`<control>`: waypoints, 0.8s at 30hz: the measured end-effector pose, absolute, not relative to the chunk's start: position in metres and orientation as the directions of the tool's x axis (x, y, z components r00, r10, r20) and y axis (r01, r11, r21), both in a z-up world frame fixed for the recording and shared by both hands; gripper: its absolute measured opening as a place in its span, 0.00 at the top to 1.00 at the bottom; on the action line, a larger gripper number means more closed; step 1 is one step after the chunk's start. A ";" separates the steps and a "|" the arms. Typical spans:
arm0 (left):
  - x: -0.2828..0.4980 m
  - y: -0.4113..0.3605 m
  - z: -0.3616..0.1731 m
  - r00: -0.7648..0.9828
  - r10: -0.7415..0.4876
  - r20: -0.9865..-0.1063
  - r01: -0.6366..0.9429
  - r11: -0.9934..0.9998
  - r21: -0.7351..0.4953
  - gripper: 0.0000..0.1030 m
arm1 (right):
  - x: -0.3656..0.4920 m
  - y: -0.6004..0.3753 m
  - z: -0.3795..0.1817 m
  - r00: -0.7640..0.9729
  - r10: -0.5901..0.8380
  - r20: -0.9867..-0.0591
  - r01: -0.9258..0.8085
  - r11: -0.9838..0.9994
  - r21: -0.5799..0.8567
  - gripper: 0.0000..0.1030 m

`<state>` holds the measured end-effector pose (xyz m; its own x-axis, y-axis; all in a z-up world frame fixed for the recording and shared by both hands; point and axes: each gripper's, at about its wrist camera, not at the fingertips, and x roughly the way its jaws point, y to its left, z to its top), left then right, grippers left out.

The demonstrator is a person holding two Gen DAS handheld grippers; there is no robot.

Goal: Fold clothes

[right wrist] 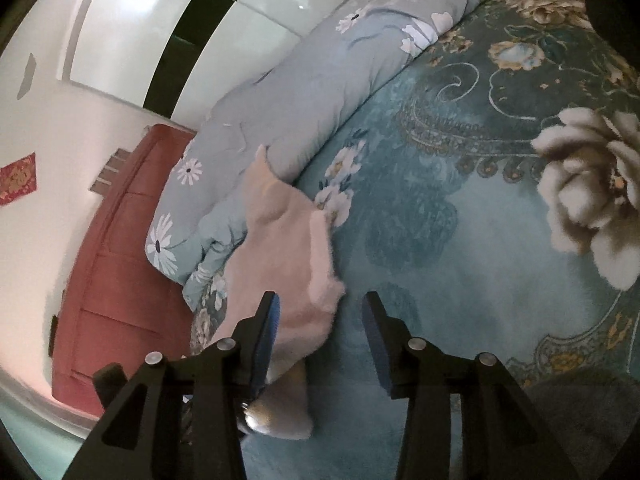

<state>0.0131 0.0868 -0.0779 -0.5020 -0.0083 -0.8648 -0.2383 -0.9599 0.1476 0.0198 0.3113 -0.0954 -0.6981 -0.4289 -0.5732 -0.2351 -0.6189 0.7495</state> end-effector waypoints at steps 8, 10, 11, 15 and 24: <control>0.007 0.002 -0.040 -0.612 -0.003 -0.791 -0.010 -1.000 0.011 0.86 | 0.018 0.301 -0.091 -0.669 -0.404 -0.624 -0.240 -0.677 0.695 0.57; 0.006 -0.037 -0.037 -0.626 -0.046 -0.778 0.087 -0.996 -0.011 0.86 | 0.015 0.294 -0.088 -0.655 -0.394 -0.645 -0.229 -0.710 0.666 0.57; 0.005 -0.060 -0.035 -0.631 -0.073 -0.773 0.144 -0.989 -0.024 0.86 | 0.014 0.290 -0.087 -0.647 -0.391 -0.655 -0.222 -0.725 0.652 0.57; 0.008 -0.149 -0.050 -0.604 -0.174 -0.778 0.345 -0.937 -0.058 0.86 | 0.004 0.273 -0.083 -0.612 -0.383 -0.692 -0.188 -0.779 0.598 0.57; 0.005 -0.259 -0.105 -0.509 -0.229 -0.830 0.536 -0.839 -0.097 0.86 | -0.073 0.189 -0.059 -0.533 -0.353 -0.769 0.092 -0.928 0.362 0.57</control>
